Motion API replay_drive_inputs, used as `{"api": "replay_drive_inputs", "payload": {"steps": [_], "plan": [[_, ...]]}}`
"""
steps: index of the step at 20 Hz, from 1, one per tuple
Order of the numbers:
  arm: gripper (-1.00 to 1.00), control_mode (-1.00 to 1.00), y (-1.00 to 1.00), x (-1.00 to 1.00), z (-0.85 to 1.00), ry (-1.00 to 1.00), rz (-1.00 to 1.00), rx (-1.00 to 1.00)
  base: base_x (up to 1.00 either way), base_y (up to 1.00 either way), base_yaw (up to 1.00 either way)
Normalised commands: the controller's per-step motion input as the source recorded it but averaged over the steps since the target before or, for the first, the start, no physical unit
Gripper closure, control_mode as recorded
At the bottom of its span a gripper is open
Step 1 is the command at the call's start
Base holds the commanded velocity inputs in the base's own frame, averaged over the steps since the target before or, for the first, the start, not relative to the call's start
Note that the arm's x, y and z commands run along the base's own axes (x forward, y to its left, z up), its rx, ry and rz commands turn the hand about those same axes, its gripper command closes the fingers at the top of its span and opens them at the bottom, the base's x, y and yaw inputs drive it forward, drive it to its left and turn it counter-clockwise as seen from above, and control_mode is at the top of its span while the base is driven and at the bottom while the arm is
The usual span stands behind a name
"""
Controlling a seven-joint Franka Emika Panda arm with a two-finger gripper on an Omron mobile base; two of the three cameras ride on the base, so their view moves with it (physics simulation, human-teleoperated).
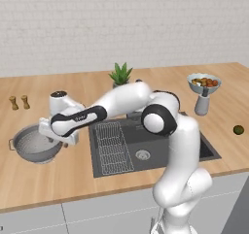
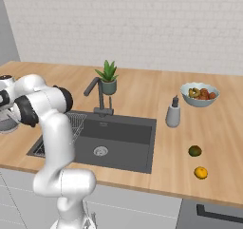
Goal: Put the colander in the sink, put the mango, tangerine in the colander, and turn on the sink faucet and pour water over the colander.
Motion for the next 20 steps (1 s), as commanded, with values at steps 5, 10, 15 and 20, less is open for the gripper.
{"api": "replay_drive_inputs", "payload": {"steps": [5, 10, 15, 20], "plan": [[1.0, -1.0, 0.01, -0.27, -0.37, 0.05, 0.0, -0.05, 0.0, 0.0, 0.0], [1.0, -1.0, -0.08, -0.54, -0.2, 0.0, 0.0, 0.01, 0.0, 0.0, 0.0], [1.0, -1.0, -0.5, -0.73, 0.02, -0.14, -0.05, 0.2, 0.0, 0.0, 0.0], [1.0, -1.0, -0.58, -0.75, 0.12, -0.01, -0.14, 0.3, 0.0, 0.0, 0.0]]}}
